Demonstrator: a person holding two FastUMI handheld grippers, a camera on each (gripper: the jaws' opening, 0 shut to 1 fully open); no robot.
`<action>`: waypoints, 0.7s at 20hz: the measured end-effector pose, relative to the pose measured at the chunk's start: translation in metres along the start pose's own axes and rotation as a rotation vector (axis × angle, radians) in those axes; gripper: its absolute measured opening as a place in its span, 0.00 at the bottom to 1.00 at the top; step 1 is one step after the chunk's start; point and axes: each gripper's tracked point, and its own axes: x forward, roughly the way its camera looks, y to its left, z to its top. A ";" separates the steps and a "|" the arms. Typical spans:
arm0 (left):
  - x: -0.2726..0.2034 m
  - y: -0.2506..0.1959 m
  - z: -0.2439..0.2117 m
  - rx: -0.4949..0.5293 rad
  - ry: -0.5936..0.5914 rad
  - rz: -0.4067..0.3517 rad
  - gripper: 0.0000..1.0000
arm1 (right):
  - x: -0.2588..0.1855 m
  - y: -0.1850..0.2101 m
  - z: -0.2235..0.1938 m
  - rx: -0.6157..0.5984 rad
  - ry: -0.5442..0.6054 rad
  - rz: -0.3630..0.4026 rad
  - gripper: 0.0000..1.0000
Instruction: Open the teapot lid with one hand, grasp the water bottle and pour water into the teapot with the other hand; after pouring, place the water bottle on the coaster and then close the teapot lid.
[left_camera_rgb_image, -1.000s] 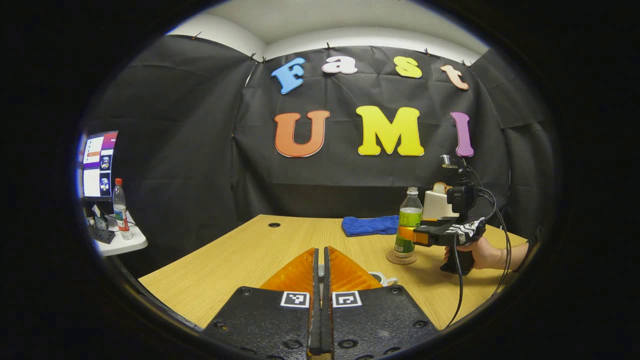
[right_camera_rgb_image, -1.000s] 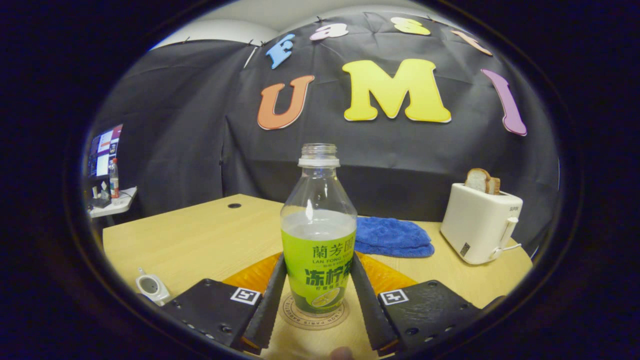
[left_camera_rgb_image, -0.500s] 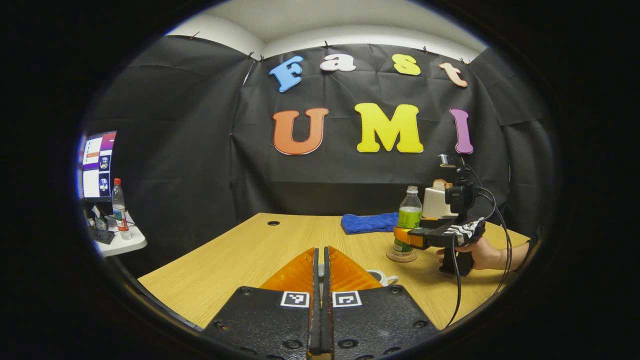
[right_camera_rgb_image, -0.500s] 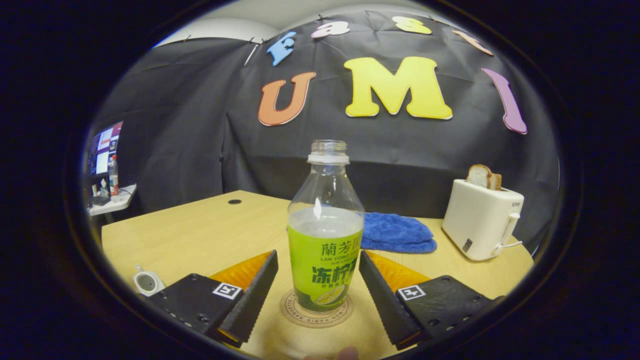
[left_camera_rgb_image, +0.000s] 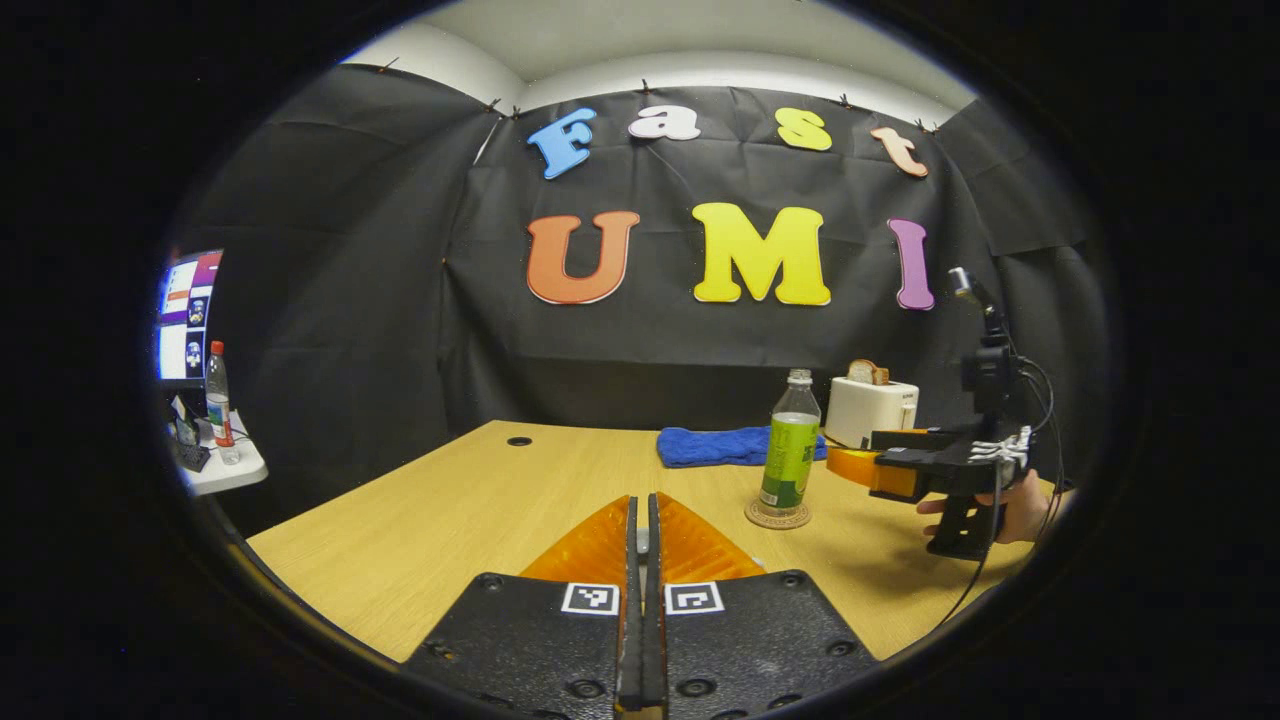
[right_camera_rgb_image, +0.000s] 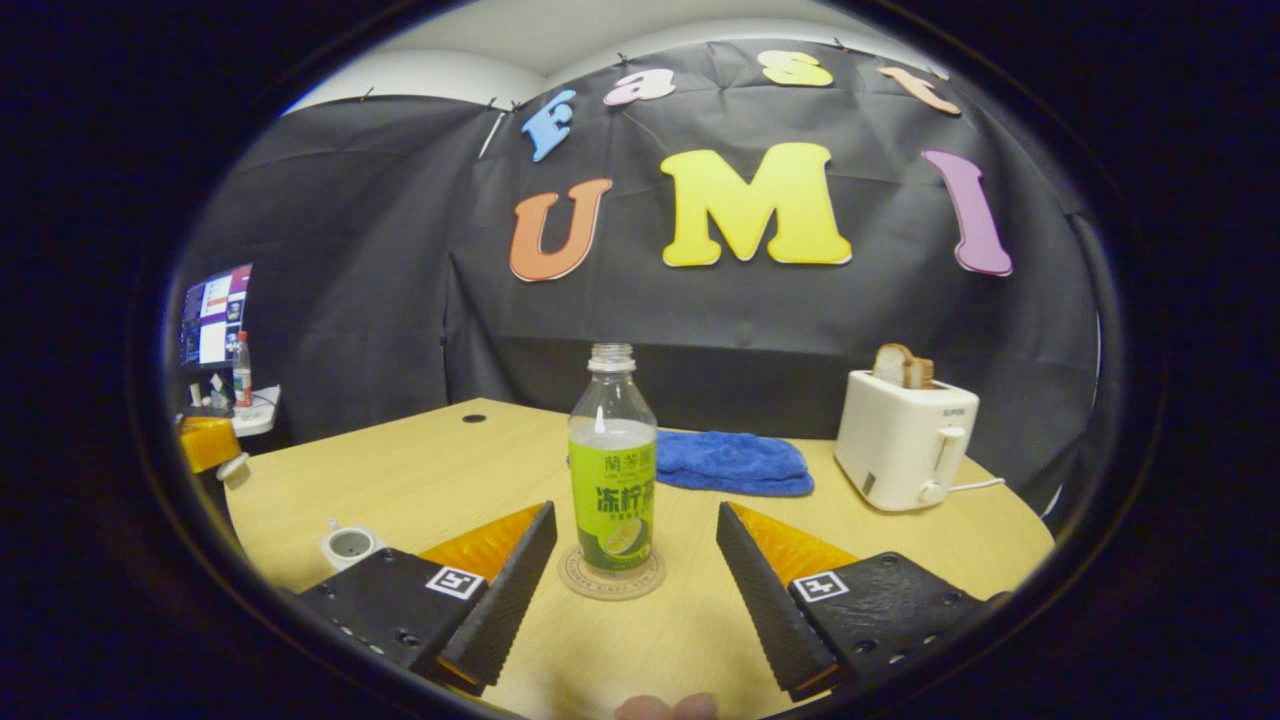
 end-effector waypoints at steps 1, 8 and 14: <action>0.005 -0.005 -0.001 0.001 -0.002 -0.011 0.03 | -0.014 -0.008 0.004 -0.006 -0.021 -0.019 0.96; 0.044 -0.028 -0.021 -0.032 0.009 -0.060 0.03 | -0.074 -0.027 0.023 -0.057 -0.132 -0.105 0.98; 0.066 -0.034 -0.042 -0.035 0.041 -0.066 0.03 | -0.089 -0.038 0.016 -0.079 -0.156 -0.154 0.96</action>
